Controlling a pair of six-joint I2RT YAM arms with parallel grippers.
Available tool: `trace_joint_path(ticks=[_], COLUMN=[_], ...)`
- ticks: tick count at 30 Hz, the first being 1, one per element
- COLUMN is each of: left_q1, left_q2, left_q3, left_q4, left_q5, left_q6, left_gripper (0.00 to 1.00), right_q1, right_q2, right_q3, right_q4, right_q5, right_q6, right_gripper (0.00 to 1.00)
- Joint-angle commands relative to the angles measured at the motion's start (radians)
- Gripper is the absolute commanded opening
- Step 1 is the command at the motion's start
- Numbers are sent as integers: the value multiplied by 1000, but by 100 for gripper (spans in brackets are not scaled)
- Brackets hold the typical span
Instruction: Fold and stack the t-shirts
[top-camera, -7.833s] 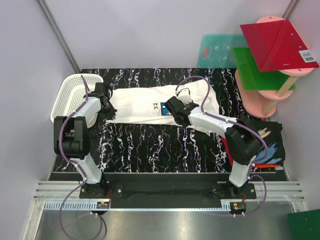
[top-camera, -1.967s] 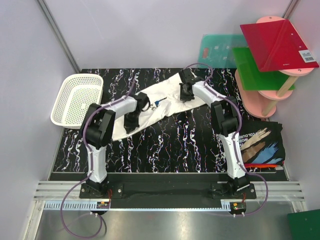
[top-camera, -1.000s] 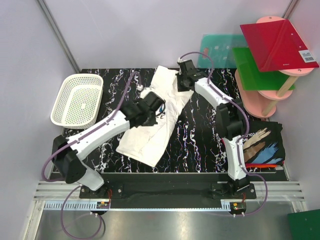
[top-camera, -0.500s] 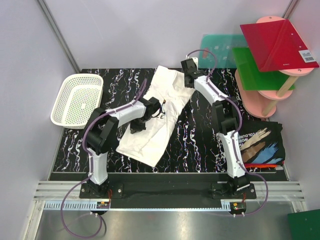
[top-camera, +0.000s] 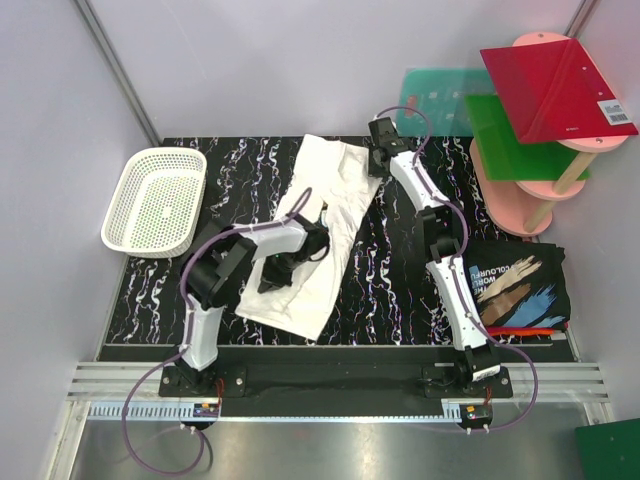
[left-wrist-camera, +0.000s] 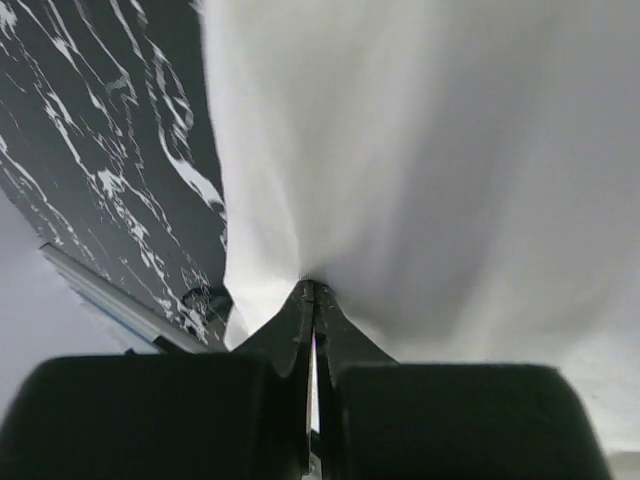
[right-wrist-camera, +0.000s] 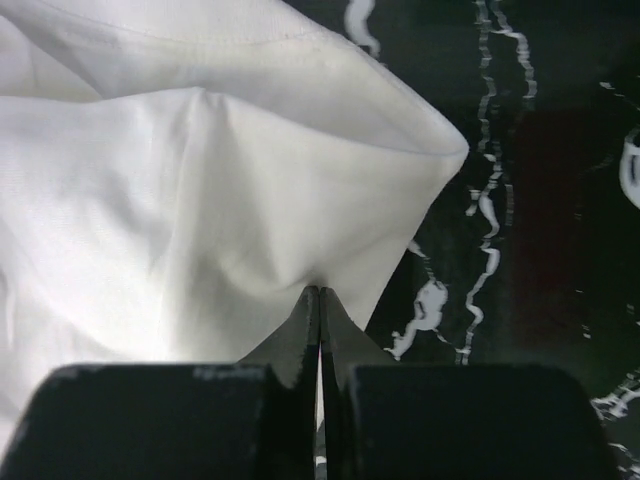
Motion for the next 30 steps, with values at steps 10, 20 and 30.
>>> trace_joint_path(ticks=[10, 20, 30], left_q1=[-227, -237, -290], left_q2=[122, -280, -469], left_q3=[157, 3, -239], left_q4=[72, 74, 448], left_q5=[235, -35, 189], left_q6=[-86, -200, -166], left_gripper=[0, 53, 57], right_q1=[23, 45, 57], right_q2=[33, -404, -973], right_q3=[29, -351, -961], right_q4=[134, 220, 301], right_q5=[-278, -202, -111], right_q6=[14, -35, 87], right_gripper=[0, 0, 0])
